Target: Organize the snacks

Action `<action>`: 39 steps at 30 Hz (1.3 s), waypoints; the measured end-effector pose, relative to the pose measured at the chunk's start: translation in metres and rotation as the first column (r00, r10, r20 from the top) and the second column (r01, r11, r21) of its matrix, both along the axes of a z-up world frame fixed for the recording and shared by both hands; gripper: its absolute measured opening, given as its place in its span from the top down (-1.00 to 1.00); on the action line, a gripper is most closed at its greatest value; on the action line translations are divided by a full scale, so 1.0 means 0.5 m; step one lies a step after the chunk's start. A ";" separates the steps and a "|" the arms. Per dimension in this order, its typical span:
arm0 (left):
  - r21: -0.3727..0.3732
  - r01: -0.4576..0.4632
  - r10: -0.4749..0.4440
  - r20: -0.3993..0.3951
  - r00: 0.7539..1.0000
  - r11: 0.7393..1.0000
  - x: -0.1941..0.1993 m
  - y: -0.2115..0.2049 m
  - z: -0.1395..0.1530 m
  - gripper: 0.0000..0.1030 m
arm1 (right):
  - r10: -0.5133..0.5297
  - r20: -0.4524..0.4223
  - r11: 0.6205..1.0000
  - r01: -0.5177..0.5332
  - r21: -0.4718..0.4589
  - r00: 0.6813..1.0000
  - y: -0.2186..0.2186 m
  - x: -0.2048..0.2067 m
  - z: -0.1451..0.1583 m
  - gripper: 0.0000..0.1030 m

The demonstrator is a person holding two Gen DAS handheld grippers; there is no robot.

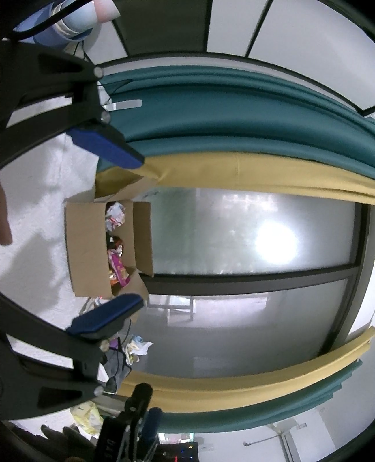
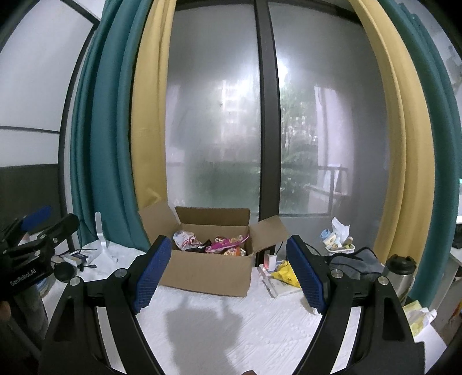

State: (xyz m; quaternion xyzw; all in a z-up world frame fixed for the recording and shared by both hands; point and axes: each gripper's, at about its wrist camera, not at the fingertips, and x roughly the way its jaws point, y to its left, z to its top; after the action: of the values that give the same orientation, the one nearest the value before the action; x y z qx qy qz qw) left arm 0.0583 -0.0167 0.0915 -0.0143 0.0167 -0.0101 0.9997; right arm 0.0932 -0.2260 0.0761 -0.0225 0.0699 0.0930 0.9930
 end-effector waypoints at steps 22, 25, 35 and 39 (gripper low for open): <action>0.000 0.024 -0.024 -0.023 0.999 1.000 0.007 -0.004 -0.007 -0.74 | 0.005 -0.035 1.000 -0.005 0.010 0.999 0.005 0.007 -0.012 -0.64; 0.001 0.028 -0.028 -0.023 0.999 1.000 0.008 -0.004 -0.008 -0.74 | 0.003 -0.033 1.000 -0.003 0.012 0.999 0.005 0.007 -0.011 -0.64; 0.004 0.032 -0.032 -0.024 0.999 0.999 0.011 -0.001 -0.009 -0.74 | 0.003 -0.036 1.000 -0.003 0.010 0.999 0.008 0.007 -0.011 -0.64; 0.004 0.034 -0.034 -0.024 0.999 0.999 0.012 0.001 -0.009 -0.74 | 0.006 -0.036 1.000 -0.005 0.008 0.999 0.012 0.008 -0.011 -0.64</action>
State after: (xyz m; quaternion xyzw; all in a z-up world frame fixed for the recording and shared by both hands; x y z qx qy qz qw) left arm 0.0645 -0.0163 0.0871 -0.0117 0.0289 -0.0267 0.9992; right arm 0.0971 -0.2199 0.0705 -0.0169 0.0872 0.0964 0.9914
